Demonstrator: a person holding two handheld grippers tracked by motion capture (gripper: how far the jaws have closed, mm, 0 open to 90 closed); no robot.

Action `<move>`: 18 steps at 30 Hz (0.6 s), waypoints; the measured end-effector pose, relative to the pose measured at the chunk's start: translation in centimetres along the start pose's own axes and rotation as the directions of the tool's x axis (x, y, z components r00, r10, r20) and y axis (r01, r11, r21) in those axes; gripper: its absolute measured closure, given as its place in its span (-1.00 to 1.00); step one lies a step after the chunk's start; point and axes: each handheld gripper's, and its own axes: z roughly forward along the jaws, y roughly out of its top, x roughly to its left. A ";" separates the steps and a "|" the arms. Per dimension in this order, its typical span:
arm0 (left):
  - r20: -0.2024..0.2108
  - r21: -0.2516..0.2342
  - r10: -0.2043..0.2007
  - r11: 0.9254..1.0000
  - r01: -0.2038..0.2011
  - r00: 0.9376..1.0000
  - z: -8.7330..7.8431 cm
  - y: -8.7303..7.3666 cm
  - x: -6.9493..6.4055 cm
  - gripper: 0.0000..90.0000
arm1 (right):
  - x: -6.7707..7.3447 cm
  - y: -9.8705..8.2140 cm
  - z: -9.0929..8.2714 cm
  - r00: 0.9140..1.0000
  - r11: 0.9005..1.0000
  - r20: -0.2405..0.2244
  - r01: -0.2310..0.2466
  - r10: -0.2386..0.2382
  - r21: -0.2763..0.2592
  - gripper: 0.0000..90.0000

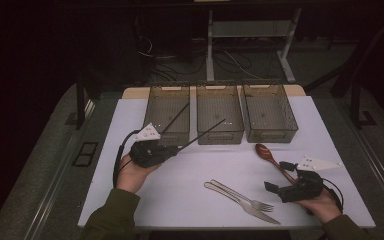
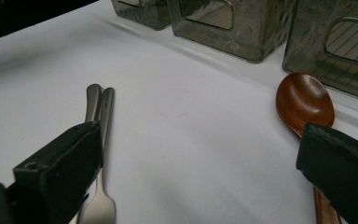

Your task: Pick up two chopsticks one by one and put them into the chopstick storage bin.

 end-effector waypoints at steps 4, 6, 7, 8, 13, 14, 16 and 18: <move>-0.016 -0.008 0.003 1.000 -0.003 1.000 -0.3 1.0 0.5 0.90 | 0.0 0.0 0.0 1.000 1.000 0.001 -0.001 0.001 0.000 -0.98; -0.022 -0.009 0.004 1.000 -0.004 1.000 -0.4 1.4 0.7 0.90 | 0.0 0.0 0.0 1.000 1.000 0.001 -0.001 0.001 0.000 -0.98; -0.026 -0.009 0.005 1.000 -0.006 1.000 -0.4 1.7 0.9 0.90 | 0.0 0.0 0.0 1.000 1.000 0.002 -0.001 0.001 0.000 -0.98; -0.031 -0.014 0.004 1.000 -0.004 1.000 -0.4 1.9 1.0 0.90 | 0.0 0.0 0.0 1.000 1.000 0.002 -0.002 0.002 -0.001 -0.98; -0.054 -0.004 0.006 1.000 -0.006 0.999 -0.5 2.9 1.7 0.90 | 0.0 0.0 0.0 1.000 1.000 0.003 -0.004 0.004 -0.003 -0.98; -0.060 -0.002 0.006 1.000 -0.006 0.998 -0.4 3.1 1.9 0.90 | 0.0 0.0 0.0 1.000 1.000 0.004 -0.004 0.004 -0.004 -0.98; -0.071 -0.003 0.001 1.000 -0.001 0.997 -0.3 3.5 2.3 0.90 | 0.0 0.0 0.0 1.000 1.000 0.004 -0.005 0.005 -0.005 -0.98; -0.085 0.004 -0.006 1.000 0.006 0.996 -0.3 3.9 2.9 0.90 | 0.0 0.0 -0.1 1.000 1.000 0.002 -0.011 0.011 -0.001 -0.98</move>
